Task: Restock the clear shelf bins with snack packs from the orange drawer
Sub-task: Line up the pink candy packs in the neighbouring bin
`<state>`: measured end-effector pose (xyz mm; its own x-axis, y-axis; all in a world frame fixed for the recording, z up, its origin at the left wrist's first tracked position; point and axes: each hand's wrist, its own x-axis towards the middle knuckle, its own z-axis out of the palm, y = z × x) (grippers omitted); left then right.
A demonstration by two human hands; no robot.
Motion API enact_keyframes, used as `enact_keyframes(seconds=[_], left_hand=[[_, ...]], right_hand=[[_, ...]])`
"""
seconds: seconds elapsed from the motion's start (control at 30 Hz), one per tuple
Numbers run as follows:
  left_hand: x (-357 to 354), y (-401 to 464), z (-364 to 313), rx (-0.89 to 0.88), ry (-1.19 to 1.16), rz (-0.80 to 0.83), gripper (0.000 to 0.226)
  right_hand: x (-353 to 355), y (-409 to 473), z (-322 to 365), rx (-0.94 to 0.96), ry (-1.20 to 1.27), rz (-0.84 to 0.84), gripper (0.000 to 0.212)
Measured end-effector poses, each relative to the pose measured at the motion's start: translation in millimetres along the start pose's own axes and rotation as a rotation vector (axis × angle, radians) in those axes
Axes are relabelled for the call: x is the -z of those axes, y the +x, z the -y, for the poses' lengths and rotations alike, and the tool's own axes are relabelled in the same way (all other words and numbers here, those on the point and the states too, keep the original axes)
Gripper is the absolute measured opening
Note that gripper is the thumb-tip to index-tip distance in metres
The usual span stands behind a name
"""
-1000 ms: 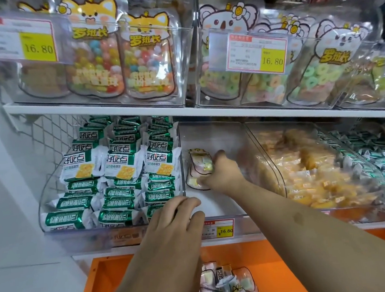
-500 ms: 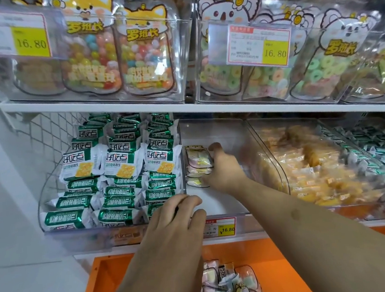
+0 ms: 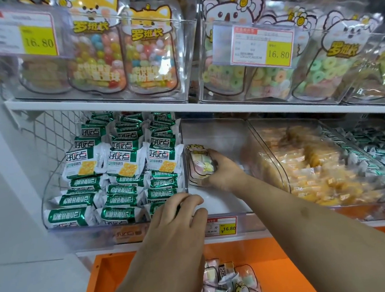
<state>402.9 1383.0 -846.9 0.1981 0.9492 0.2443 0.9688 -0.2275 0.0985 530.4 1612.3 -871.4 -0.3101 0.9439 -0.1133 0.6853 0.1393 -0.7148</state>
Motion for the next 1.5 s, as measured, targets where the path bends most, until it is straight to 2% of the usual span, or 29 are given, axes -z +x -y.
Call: enact_keyframes(seconds=[0.5,1.0,1.13,1.27,1.33,1.37,1.5], left_hand=[[5,-1,-1,0.007,0.007,0.036,0.075],[12,-6,-4,0.011,-0.035,0.016,0.070],[17,-15,-15,-0.014,-0.113,-0.038,0.061],[27,-33,-33,-0.026,-0.247,-0.034,0.049],[22,-44,-42,0.024,-0.330,0.027,0.045],[16,-49,-44,0.064,-0.372,0.081,0.043],[-29,-78,-44,0.185,-0.454,0.309,0.040]], right_hand=[[-2,3,-6,-0.019,-0.043,0.012,0.124],[29,-34,2,-0.094,-0.010,0.039,0.124],[49,-83,17,-0.013,-0.023,-0.059,0.102],[55,-159,20,0.207,0.120,-0.249,0.042],[49,-199,13,0.249,0.243,-0.140,0.020],[44,-215,6,0.243,0.265,-0.066,0.016],[3,-239,-54,0.121,0.010,0.129,0.023]])
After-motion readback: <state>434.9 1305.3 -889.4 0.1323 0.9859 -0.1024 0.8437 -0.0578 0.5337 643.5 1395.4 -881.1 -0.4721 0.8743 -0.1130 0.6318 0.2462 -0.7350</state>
